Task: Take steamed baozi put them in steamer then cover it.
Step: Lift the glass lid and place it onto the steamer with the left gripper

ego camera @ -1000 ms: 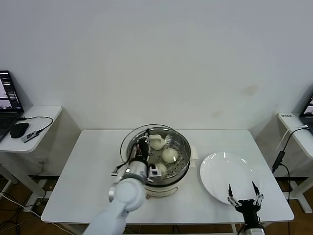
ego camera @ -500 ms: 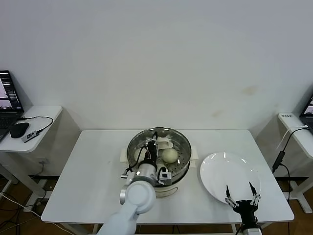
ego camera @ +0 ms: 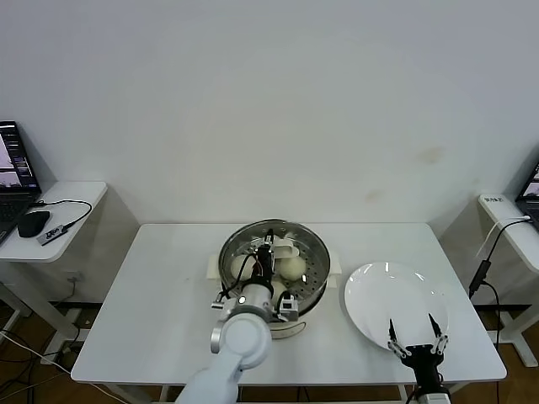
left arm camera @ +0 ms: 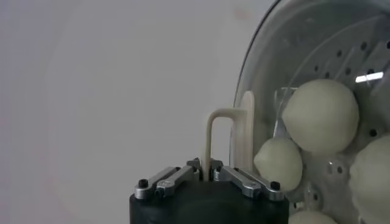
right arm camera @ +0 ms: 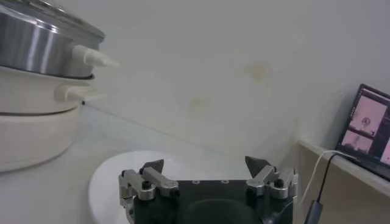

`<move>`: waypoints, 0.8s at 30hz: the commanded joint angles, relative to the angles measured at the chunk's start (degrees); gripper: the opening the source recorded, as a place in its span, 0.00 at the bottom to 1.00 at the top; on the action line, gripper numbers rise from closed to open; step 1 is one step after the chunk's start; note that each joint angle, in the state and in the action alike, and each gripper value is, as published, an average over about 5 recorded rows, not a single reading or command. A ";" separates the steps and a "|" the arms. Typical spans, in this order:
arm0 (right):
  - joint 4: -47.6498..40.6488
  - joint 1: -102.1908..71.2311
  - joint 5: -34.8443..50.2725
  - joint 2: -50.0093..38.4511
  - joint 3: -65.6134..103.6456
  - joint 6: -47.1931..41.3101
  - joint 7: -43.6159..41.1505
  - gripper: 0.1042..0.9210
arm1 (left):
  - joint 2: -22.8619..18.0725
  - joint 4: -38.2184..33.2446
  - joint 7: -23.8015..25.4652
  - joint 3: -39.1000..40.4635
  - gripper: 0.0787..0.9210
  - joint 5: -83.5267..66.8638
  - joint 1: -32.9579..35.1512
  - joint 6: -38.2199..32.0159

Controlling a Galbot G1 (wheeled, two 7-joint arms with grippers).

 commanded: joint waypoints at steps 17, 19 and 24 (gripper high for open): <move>-0.19 -0.13 -0.46 0.09 -0.19 0.24 -0.13 0.88 | -0.99 0.06 -0.33 -0.63 0.09 0.97 0.40 -0.72; -0.14 -0.16 -0.54 0.13 -0.25 0.24 -0.12 0.88 | -0.77 -0.95 -0.30 -0.64 0.13 0.94 0.95 -0.78; 0.05 -0.37 -0.81 0.22 -0.39 0.25 -0.12 0.88 | 0.77 -5.40 -0.20 -0.64 0.32 0.74 3.48 -1.15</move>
